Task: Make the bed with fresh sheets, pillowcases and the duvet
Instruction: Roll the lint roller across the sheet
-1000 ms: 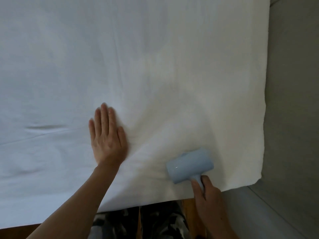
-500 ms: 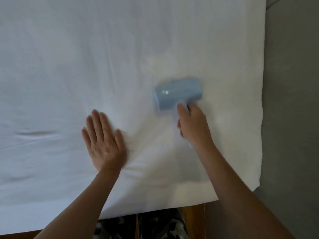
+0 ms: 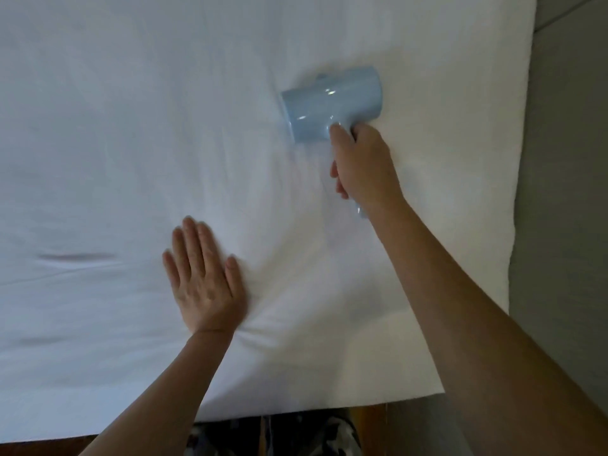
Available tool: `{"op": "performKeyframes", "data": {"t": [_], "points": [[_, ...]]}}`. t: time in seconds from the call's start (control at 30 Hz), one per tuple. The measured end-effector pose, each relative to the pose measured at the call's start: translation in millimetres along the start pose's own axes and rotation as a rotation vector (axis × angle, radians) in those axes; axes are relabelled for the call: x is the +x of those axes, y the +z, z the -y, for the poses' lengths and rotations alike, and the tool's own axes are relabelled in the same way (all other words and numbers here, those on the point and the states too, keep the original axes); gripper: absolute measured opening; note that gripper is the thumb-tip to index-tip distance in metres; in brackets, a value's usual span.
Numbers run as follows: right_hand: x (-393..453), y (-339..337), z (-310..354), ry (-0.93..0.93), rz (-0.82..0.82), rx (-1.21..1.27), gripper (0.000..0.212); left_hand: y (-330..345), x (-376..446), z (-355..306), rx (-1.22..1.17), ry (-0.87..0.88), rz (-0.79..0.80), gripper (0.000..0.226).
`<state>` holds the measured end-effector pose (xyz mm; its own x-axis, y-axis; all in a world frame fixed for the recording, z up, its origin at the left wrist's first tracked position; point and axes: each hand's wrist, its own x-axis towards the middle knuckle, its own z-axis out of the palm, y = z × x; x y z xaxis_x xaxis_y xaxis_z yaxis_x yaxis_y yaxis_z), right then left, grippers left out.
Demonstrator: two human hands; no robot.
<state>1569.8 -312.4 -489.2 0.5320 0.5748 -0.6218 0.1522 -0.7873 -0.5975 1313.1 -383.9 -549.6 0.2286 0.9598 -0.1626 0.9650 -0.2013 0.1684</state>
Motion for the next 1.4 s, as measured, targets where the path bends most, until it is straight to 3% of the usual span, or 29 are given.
{"op": "performKeyframes", "data": {"t": [0.3,0.43,0.6,0.77,0.93,1.07,1.2,1.4], "points": [[-162.5,-27.7,-137.6,0.208,0.02,-0.054,0.026,1.2,0.1,0.3,0.008,-0.001,-0.003,0.061],[-191.9,-27.1,-167.1,0.28,0.0,-0.031,0.025,1.4,0.1,0.4,0.006,0.0,-0.01,0.061],[-170.6,-24.1,-144.7,0.23,-0.025,-0.041,0.039,2.0,-0.4,0.0,-0.004,0.0,-0.027,0.061],[-86.9,-7.7,-78.8,0.157,-0.089,-0.092,0.053,2.8,-1.2,0.4,-0.002,-0.003,-0.037,0.06],[33.2,7.4,16.0,0.07,-0.158,-0.033,0.03,1.7,-0.5,1.4,-0.007,0.001,-0.037,0.06],[78.4,-6.5,61.7,0.085,-0.124,0.055,0.026,1.8,0.2,-0.4,-0.022,0.005,-0.053,0.06],[57.6,-2.5,41.1,0.056,-0.129,-0.016,0.036,2.4,-0.3,0.5,-0.021,0.006,-0.031,0.061],[-45.5,-8.1,-55.8,0.107,-0.106,-0.077,0.045,1.5,-0.1,-0.5,-0.021,-0.01,-0.023,0.062]]}}
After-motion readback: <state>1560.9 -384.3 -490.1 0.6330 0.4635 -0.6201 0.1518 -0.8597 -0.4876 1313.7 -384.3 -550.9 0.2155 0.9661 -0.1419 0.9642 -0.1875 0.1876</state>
